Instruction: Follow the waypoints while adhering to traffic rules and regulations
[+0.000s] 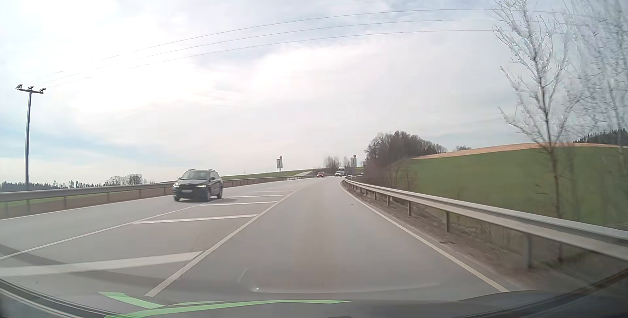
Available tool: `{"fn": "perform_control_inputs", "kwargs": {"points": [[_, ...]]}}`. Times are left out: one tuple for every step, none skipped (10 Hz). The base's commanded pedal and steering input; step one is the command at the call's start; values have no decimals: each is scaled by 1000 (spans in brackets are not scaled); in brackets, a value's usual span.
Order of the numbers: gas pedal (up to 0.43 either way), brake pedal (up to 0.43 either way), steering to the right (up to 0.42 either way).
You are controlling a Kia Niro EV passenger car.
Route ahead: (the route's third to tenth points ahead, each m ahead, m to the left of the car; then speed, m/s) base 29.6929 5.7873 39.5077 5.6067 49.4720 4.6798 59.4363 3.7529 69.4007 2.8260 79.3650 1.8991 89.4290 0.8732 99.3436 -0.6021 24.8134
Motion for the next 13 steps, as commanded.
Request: {"fn": "perform_control_inputs", "kwargs": {"points": [[240, 0, 7], [240, 0, 7], [240, 0, 8], [240, 0, 8], [240, 0, 7], [240, 0, 7], [240, 0, 8], [240, 0, 8], [240, 0, 7], [240, 0, 7], [240, 0, 7], [240, 0, 7], [240, 0, 7]]}}
